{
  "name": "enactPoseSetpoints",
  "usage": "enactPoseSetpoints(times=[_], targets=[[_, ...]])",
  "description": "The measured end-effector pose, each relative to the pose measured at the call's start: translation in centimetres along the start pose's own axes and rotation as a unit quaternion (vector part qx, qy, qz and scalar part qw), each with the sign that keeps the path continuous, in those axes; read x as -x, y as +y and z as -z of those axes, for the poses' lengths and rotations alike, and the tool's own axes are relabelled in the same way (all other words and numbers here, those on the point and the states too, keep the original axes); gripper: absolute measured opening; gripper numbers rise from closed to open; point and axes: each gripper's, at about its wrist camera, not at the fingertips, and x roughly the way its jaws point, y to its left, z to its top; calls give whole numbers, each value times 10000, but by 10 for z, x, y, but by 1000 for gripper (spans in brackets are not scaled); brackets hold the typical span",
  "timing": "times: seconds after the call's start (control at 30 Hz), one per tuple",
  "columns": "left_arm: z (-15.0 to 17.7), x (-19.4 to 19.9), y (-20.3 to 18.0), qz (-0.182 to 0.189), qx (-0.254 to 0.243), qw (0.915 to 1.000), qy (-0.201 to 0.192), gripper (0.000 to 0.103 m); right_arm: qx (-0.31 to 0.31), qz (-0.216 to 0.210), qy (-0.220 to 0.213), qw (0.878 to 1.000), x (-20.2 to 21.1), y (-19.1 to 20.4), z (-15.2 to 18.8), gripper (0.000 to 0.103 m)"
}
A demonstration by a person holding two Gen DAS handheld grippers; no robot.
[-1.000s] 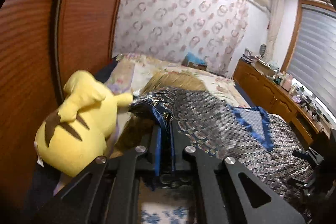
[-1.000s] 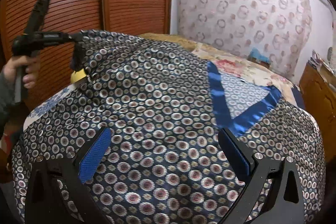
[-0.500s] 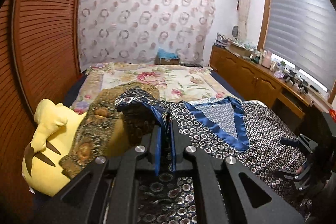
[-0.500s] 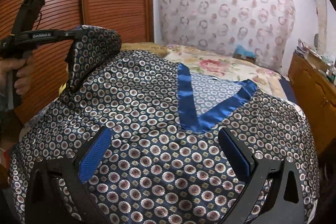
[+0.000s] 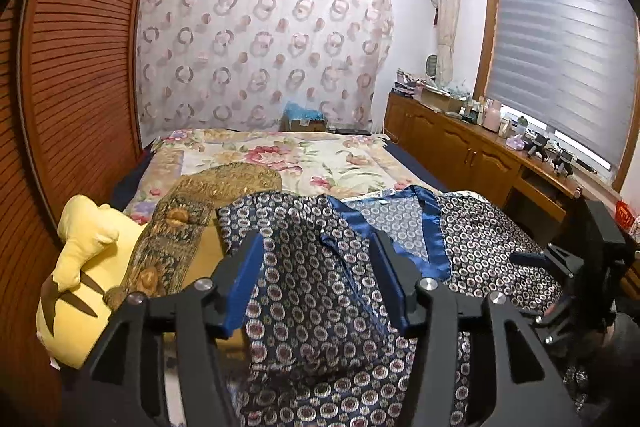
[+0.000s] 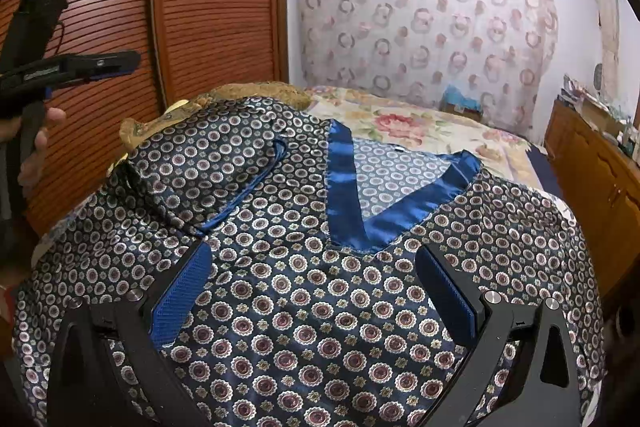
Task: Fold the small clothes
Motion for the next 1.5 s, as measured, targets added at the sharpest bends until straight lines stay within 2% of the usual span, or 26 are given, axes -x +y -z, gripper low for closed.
enactPoseSetpoints(times=[0.23, 0.5, 0.63, 0.83, 1.0, 1.13, 1.2, 1.33, 1.43, 1.5], targets=[[29, 1, -1, -223, -68, 9996, 176, 56, -22, 3, -10, 10000, 1, -3, -1, 101], [57, -7, -11, -219, -19, 9991, 375, 56, -49, 145, 4, 9999, 11, -19, 4, 99], [66, -27, -23, -173, -131, 9975, 675, 56, -82, 330, 71, 9994, 22, -39, 13, 97], [71, -56, -32, -112, -273, 9934, 1113, 56, -208, 929, 163, 9953, 46, -92, 28, 93], [74, -79, -36, -64, -328, 9885, 1473, 56, -487, 1466, 299, 9875, 68, -151, 44, 79], [77, -95, -38, -121, -373, 9841, 1730, 56, -708, 1788, 477, 9802, 82, -196, 59, 72], [78, -100, -38, -134, -407, 9826, 1805, 56, -836, 1927, 600, 9759, 86, -217, 67, 62], [80, -110, -38, -139, -413, 9805, 1917, 56, -1140, 1971, 839, 9701, 85, -253, 83, 56], [81, -113, -40, -140, -440, 9798, 1945, 56, -1456, 1818, 984, 9675, 80, -273, 94, 55], [82, -115, -41, -103, -448, 9792, 1977, 56, -1633, 1694, 1040, 9663, 77, -279, 97, 51]])
